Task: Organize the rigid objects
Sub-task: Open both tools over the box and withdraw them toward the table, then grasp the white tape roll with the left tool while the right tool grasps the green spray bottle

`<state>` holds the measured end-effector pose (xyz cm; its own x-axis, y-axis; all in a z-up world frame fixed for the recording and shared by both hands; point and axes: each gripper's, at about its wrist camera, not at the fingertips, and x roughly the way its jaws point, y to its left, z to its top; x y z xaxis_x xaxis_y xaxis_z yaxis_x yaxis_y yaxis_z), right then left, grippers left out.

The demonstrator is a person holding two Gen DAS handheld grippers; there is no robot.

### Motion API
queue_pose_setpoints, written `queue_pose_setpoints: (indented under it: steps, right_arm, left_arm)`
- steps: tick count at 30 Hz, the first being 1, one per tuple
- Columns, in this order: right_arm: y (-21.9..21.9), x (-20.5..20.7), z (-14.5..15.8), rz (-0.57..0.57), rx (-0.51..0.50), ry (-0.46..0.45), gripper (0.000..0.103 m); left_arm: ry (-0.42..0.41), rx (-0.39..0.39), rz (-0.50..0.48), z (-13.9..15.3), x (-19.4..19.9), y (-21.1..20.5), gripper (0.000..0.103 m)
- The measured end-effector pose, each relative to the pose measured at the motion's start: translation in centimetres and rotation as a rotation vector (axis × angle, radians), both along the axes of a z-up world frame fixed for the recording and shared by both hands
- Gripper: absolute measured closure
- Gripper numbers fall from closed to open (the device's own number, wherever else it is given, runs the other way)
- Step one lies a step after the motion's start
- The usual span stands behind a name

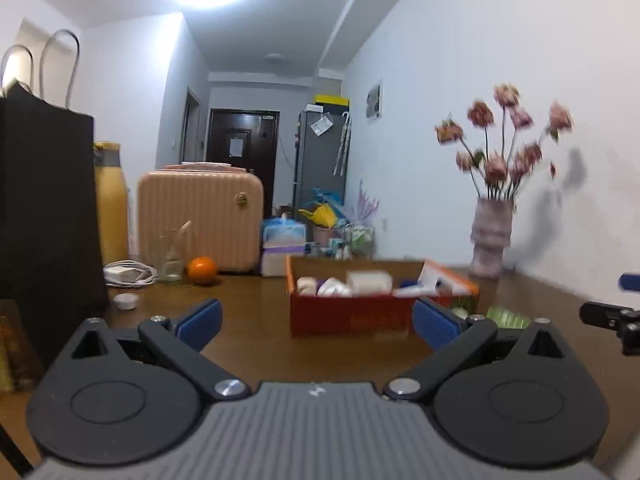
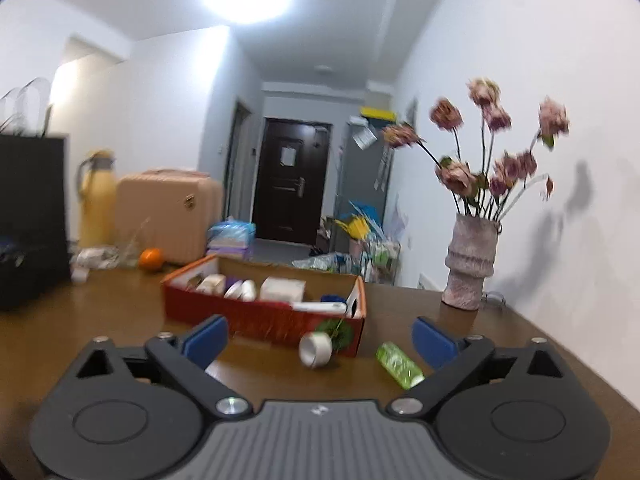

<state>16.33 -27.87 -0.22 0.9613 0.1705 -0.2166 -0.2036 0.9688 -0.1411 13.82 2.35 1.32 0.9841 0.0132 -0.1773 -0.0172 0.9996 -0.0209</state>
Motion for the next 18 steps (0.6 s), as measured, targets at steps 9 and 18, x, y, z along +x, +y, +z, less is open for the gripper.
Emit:
queue_pose_setpoints:
  steps: [9,18]
  right_arm:
    - [-0.5,-7.1,-4.5,-0.035,0.139,0.044,0.004]
    - [-2.5,-4.0,-6.3,-0.082,0.146,0.092,0.004]
  left_arm:
    - [0.031,0.08,-0.016,-3.1,-3.2,-4.4,0.0]
    - [0.085,0.148,-0.068,-4.1,-1.2,-7.9,0.0]
